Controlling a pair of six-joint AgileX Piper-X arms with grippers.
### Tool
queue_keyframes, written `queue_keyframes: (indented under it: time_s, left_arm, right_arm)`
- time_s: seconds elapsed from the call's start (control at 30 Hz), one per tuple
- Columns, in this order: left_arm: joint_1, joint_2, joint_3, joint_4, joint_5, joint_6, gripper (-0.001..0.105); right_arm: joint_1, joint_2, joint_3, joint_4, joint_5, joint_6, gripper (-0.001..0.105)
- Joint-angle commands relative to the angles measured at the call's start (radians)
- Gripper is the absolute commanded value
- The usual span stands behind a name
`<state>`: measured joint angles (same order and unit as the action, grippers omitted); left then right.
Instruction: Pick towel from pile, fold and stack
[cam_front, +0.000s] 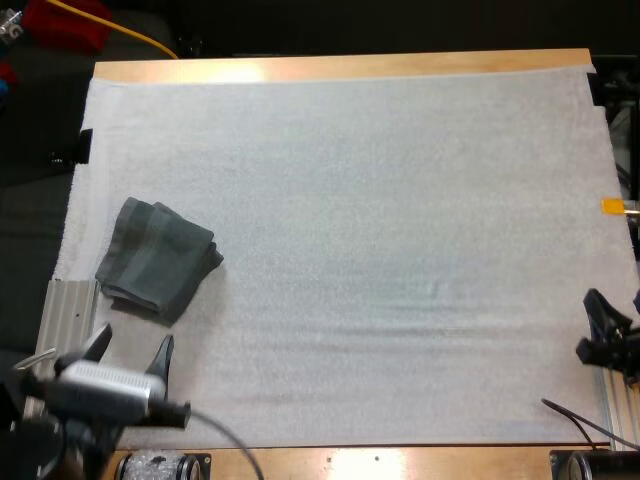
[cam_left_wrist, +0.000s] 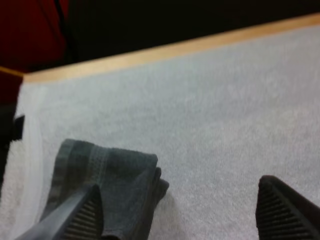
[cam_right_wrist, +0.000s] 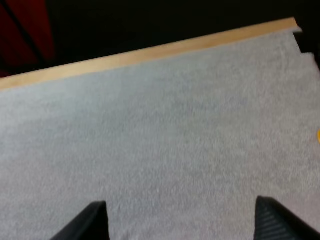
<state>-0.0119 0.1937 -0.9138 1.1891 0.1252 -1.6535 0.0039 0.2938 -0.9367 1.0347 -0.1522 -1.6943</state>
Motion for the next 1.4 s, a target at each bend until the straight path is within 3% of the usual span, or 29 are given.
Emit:
queue_keyframes:
  time_s: [0.0,0.27,0.4,0.8,1.07,1.37]
  left_arm:
    - [-0.005,-0.031,-0.011,0.013,0.006,-0.010,0.062]
    - [-0.005,-0.179,-0.011,0.064,0.006,-0.010,0.062]
    - [-0.005,-0.224,-0.011,0.154,0.008,-0.010,0.062]
    - [-0.005,-0.351,-0.014,0.264,0.007,-0.007,0.062]
    - [-0.001,-0.349,-0.019,0.293,0.005,0.003,0.062]
    - [-0.001,-0.349,-0.012,0.120,0.005,0.006,0.062]
  right_arm:
    - [0.002,-0.032,-0.003,0.002,-0.011,-0.002,0.059]
    - [0.002,-0.179,-0.003,0.002,-0.011,0.040,0.059]
    - [0.002,-0.247,-0.003,0.015,-0.009,0.042,0.059]
    - [-0.001,-0.350,0.002,0.263,0.065,0.023,0.059]
    - [-0.001,-0.350,0.006,0.218,0.065,0.014,0.059]
    - [-0.001,-0.350,0.064,0.031,0.065,0.014,0.059]
